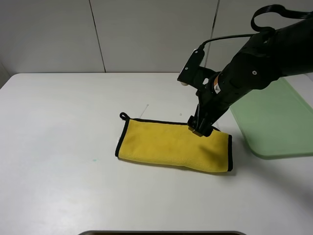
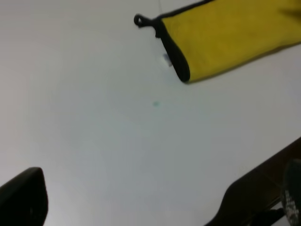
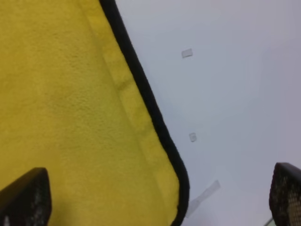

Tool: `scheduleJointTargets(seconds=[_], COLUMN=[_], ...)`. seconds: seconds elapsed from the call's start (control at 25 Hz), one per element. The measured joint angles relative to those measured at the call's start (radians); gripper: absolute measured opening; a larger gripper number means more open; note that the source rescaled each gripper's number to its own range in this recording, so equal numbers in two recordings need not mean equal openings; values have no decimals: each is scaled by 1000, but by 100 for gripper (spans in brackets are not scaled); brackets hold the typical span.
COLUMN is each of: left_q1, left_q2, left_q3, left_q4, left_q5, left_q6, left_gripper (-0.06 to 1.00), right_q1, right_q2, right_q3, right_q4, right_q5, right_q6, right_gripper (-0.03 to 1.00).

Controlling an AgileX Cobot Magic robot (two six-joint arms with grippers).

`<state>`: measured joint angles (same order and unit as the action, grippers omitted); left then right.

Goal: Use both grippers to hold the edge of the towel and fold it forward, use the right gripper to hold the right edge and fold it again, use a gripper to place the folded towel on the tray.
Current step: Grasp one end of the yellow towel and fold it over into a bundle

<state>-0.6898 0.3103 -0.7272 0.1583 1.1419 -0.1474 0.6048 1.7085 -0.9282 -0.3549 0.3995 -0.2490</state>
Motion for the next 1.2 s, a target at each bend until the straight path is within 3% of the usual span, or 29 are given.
scheduleJointTargets(seconds=[0.28,0.56,1.2], left_q1=[0,0,0], left_q2=[-137,-149,-151], left_q3=[143,207,231], left_q4=[-3,-22,-22], left_q5=[-37,-88,-83], left_q6=[-51,-56,-56], left_gripper=[100,100,100], right_q1=[0,0,0], right_q2=[0,0,0], right_q3=[0,0,0], right_q4=[33,47,55], right_q5=[-2,-2,-2], right_q6=[0,0,10], right_gripper=[100,100,100])
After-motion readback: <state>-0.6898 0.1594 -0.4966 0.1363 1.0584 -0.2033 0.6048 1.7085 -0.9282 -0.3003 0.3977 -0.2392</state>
